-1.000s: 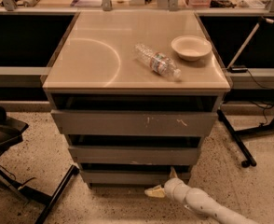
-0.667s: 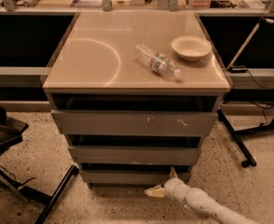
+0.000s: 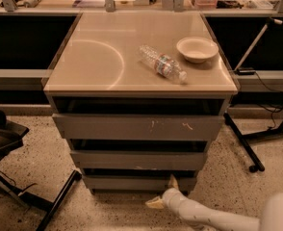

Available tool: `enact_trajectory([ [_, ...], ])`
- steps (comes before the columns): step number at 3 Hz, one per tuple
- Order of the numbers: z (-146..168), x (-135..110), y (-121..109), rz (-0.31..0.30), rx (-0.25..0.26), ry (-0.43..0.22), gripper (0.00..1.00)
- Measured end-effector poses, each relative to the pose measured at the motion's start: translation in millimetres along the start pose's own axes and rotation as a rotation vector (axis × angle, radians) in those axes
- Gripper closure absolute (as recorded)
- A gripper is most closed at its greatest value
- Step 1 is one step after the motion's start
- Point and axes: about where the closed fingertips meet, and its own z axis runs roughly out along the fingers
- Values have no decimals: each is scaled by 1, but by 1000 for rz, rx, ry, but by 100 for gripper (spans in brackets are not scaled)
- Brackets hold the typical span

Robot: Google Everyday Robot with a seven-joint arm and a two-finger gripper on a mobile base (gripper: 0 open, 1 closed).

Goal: Open bottom drawer

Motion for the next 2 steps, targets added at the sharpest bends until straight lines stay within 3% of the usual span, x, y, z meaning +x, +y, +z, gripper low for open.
enact_trajectory([
  [1,23,-22,8,-62,18,-13,0],
  [2,23,-22,8,-61,18,-13,0],
])
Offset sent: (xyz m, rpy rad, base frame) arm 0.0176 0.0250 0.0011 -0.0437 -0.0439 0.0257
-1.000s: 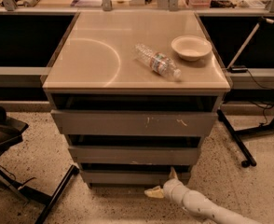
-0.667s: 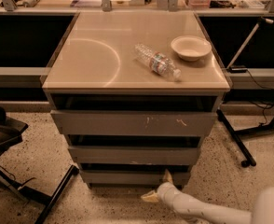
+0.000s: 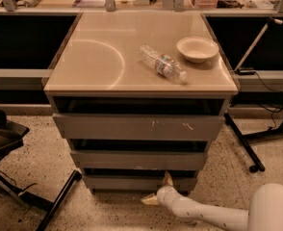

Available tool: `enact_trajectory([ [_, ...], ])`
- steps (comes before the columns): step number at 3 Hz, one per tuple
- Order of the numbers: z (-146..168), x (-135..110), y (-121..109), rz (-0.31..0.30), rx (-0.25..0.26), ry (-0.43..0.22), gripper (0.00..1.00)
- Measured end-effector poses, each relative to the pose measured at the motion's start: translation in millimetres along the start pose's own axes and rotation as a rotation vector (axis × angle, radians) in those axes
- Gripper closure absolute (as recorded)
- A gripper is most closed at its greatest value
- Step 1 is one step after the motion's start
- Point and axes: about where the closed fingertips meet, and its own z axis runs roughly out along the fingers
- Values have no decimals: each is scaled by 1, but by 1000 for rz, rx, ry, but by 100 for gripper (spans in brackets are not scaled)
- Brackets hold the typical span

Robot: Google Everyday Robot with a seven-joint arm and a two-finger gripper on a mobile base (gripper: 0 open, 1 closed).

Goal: Open bottom drawer

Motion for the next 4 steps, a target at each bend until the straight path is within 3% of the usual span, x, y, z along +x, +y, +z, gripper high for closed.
enact_trajectory([
  [1,11,9,-38,-2,52,47,0],
  [2,26,27,-91,-34,141,148,0],
  [3,24,43,-93,-6,145,190,0],
  [4,42,53,-81,-4,95,186,0],
])
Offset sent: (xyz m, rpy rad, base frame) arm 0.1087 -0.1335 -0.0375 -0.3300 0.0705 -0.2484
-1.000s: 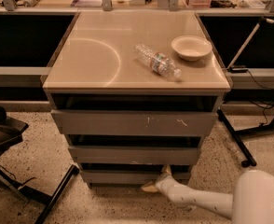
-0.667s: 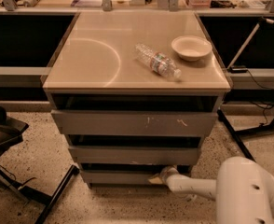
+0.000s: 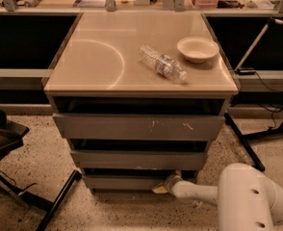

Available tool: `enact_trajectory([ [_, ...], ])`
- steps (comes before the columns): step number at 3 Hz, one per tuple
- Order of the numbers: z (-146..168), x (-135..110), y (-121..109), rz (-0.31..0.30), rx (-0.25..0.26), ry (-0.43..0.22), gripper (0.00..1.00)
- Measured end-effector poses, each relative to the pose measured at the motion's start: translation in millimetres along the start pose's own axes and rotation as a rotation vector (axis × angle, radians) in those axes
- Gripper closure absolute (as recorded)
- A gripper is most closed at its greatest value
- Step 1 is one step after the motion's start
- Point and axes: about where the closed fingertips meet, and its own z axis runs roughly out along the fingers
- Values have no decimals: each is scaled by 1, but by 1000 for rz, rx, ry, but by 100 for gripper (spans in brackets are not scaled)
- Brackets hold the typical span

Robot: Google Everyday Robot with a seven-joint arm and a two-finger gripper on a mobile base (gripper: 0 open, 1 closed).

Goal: Open bottom drawer

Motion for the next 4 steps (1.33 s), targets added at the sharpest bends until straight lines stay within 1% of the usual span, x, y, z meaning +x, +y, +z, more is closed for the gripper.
enact_trajectory([
  [1,2,0,-1,2,-3,-1,0],
  [2,2,0,-1,2,-3,-1,19],
  [4,2,0,-1,2,-3,-1,66],
])
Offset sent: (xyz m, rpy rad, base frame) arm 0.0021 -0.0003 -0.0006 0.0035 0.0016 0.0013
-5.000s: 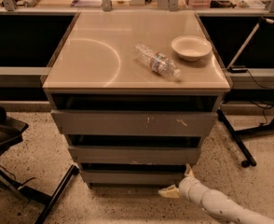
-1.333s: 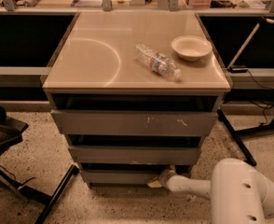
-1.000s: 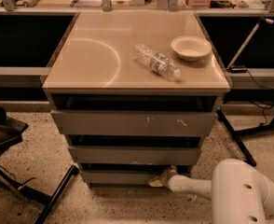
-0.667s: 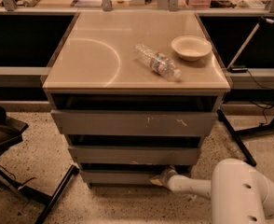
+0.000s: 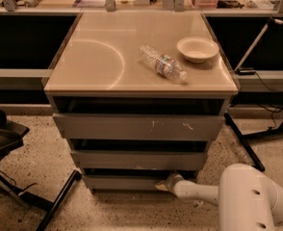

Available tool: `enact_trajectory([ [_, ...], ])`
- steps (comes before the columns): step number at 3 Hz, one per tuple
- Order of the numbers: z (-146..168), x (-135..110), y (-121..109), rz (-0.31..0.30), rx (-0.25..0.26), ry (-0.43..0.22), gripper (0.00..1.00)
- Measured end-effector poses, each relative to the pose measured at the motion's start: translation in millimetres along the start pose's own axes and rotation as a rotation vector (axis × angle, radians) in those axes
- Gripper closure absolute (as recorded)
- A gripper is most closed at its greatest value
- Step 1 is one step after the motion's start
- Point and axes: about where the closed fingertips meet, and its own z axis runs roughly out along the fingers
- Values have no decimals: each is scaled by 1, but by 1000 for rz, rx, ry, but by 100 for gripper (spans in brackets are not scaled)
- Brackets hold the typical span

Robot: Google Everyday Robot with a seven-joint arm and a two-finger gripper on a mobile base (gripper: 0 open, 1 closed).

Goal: Open bottom drawer

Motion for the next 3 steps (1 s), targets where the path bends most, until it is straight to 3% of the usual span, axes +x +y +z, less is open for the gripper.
enact_trajectory([
  [1,0,0,0,0,0,0,89],
  [2,0,0,0,0,0,0,100],
  [3,-4,-3,-4,0,0,0,100],
])
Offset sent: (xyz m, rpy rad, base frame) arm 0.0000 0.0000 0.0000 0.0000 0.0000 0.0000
